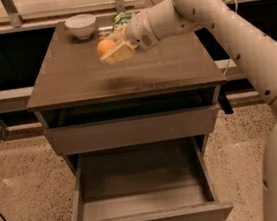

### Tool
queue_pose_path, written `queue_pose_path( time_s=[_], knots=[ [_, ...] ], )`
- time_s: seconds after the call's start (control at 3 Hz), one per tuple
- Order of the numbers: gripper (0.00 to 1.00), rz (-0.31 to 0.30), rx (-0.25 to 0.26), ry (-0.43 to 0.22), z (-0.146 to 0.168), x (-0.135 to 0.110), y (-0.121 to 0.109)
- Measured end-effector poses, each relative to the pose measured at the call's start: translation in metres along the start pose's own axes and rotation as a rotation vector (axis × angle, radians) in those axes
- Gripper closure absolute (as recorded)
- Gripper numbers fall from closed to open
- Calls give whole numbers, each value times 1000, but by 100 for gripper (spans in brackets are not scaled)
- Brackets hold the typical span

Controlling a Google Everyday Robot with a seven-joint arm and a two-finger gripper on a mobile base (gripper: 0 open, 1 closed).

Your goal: Place orange into middle drawer

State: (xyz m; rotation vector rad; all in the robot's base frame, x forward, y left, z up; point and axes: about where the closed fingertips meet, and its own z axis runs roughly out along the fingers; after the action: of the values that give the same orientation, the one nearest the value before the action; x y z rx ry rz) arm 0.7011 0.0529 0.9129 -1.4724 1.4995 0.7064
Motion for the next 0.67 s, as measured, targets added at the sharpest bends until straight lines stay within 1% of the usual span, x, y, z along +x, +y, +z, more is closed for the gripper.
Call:
queue_pose_path(
  time_s=[0.33, 0.67],
  knots=[
    [100, -57, 24, 25, -61, -8, 42],
    [100, -8, 0, 75, -65, 30, 70]
  ],
)
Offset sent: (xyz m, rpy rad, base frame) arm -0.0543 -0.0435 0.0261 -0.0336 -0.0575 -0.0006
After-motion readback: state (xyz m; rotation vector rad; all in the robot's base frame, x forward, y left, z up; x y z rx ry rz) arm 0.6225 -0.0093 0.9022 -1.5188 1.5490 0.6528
